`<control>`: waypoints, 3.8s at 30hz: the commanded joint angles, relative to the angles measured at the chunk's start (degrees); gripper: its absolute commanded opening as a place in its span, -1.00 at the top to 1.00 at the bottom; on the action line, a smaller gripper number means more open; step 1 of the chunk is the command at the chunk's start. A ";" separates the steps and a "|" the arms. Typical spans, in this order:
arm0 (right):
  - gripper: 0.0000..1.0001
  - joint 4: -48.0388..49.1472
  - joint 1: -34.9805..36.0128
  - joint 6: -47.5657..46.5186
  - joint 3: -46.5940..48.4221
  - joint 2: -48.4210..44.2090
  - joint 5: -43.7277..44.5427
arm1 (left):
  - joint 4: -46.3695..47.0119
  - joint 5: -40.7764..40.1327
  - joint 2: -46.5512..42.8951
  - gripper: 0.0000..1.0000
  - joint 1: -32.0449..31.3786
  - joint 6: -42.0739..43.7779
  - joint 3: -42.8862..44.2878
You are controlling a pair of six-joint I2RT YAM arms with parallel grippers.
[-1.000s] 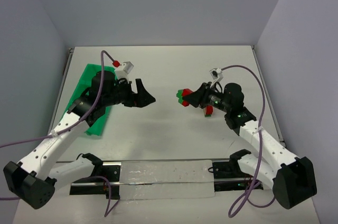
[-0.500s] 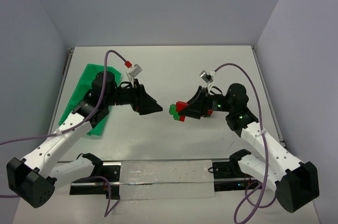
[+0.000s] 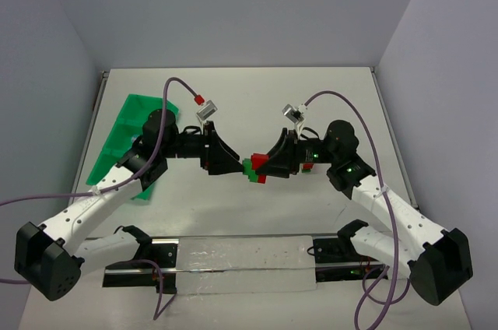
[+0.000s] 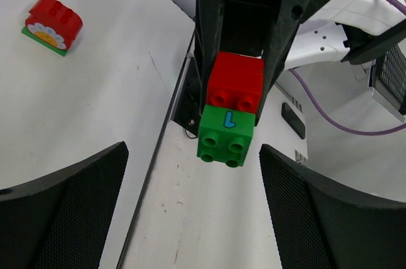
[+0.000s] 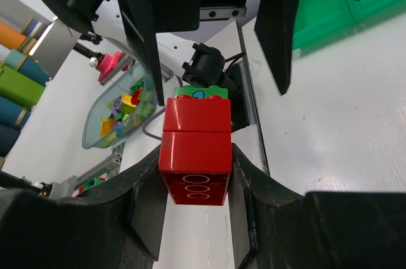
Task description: Sort the legos into containers by color
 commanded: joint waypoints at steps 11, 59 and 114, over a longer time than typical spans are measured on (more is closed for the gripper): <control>0.99 4.53 1.52 1.09 3.61 2.27 0.61 | 9.48 3.49 1.46 -0.44 -3.54 -2.13 -0.17; 0.82 -30.14 -10.03 -6.75 0.67 -5.01 43.36 | -36.66 -68.41 38.93 0.74 34.14 -6.74 36.79; 0.78 -5.16 2.36 -6.17 2.43 -1.12 3.91 | 8.28 -4.21 4.92 -0.69 -5.94 -1.59 3.99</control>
